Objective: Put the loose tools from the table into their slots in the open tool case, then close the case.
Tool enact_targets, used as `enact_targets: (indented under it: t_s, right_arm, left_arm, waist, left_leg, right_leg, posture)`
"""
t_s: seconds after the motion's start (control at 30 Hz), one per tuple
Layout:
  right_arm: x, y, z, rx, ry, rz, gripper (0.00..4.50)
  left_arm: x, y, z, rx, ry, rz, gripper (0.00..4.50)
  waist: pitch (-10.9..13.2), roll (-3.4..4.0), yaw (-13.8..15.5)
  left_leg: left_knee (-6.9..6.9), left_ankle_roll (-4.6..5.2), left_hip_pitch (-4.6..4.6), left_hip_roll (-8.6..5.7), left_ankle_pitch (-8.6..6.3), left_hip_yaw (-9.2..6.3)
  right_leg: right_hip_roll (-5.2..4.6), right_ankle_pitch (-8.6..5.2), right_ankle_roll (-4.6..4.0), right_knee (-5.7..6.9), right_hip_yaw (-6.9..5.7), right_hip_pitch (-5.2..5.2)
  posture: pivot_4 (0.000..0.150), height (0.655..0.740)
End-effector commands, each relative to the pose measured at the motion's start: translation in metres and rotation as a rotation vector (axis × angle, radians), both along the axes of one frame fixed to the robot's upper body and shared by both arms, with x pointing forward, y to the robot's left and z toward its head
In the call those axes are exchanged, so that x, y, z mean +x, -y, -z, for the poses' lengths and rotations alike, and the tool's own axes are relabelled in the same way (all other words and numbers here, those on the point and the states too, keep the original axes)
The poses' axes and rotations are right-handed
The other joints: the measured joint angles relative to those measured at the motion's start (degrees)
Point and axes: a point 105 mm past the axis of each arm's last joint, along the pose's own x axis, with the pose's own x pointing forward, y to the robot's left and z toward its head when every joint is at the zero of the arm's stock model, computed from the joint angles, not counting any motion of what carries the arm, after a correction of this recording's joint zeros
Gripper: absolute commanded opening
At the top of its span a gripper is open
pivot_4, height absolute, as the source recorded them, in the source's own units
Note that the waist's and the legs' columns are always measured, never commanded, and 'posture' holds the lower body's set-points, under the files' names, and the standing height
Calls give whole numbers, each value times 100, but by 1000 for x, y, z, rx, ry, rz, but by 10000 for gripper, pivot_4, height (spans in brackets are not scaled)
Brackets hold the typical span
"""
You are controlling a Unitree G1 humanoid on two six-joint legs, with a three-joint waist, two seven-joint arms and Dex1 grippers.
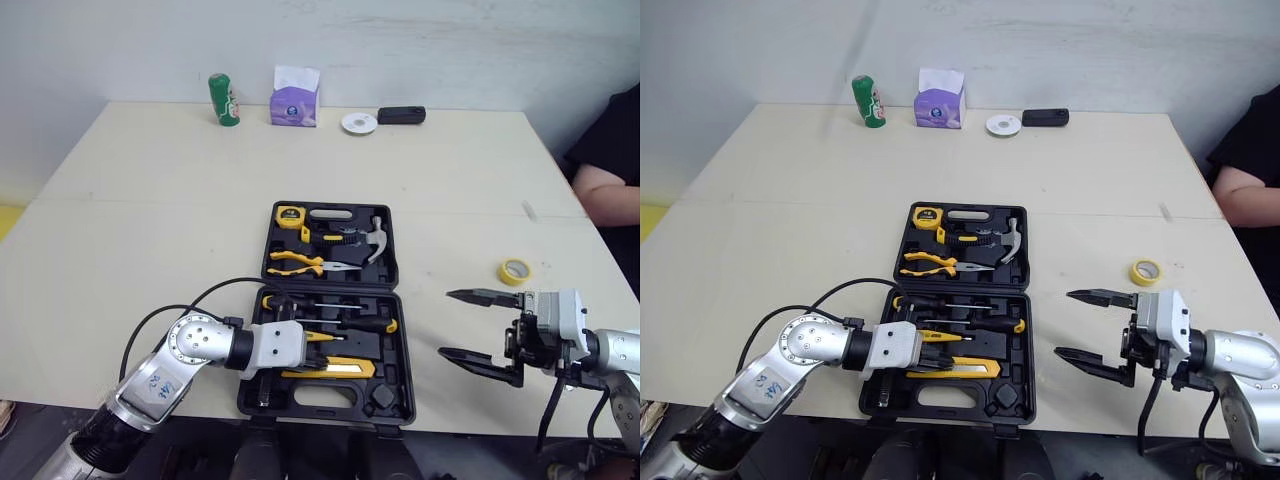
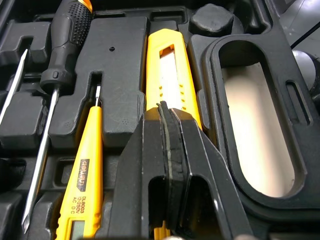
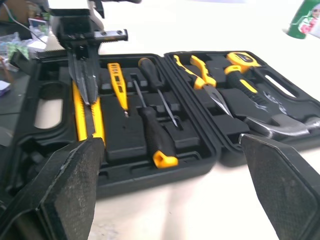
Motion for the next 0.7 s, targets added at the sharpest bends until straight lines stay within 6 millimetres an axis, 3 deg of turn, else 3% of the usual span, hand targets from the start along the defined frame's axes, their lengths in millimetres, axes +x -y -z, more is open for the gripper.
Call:
enact_targets:
  t_s: [0.03,0.1,0.2,0.4,0.5,0.6,0.7]
  right_arm:
    - [5,4,-3,1,46,22,45000]
    - [8,7,-2,-1,51,32,45000]
    - [20,26,-6,-15,100,126,45000]
    - [31,75,-17,-48,205,330,45000]
    - [33,98,-19,-56,258,428,45000]
    - [32,135,-23,-58,331,603,45000]
    - [26,162,-20,-60,375,741,45000]
  left_arm:
    - [-3,-10,24,50,-69,-16,426]
    - [0,-10,18,15,-53,-28,426]
    - [7,-6,-32,-226,48,-55,426]
    - [18,-62,-58,-262,147,-266,426]
    - [31,-103,-69,-291,175,-472,9775]
    - [41,-170,-76,-315,242,-776,24302]
    - [38,-224,-76,-363,288,-1009,38291]
  waist:
    - [0,2,4]
    - [0,1,4]
    - [14,-1,-15]
    - [24,1,-4]
    - [26,-1,-5]
    - [29,0,-16]
    - [30,-2,-22]
  left_leg:
    - [-1,0,-2,0,0,0]
    - [0,1,-5,0,0,0]
    - [1,3,-7,1,-1,3]
    - [6,3,-23,2,-1,1]
    - [7,7,-24,2,-5,2]
    - [8,8,-23,1,-6,3]
    - [3,5,-22,3,-7,4]
  right_leg:
    - [0,0,0,-2,0,-1]
    - [-1,0,0,-4,-1,-3]
    - [-1,1,1,-5,1,-4]
    - [0,1,2,-5,-4,-18]
    - [-1,2,3,-12,-4,-16]
    - [-2,4,6,-12,-2,-16]
    - [-1,2,3,-15,-4,-21]
  posture:
    - [1500,7400]
    - [1500,7400]
    - [1500,7400]
    - [1500,7400]
    - [1500,7400]
    - [1500,7400]
    - [1500,7400]
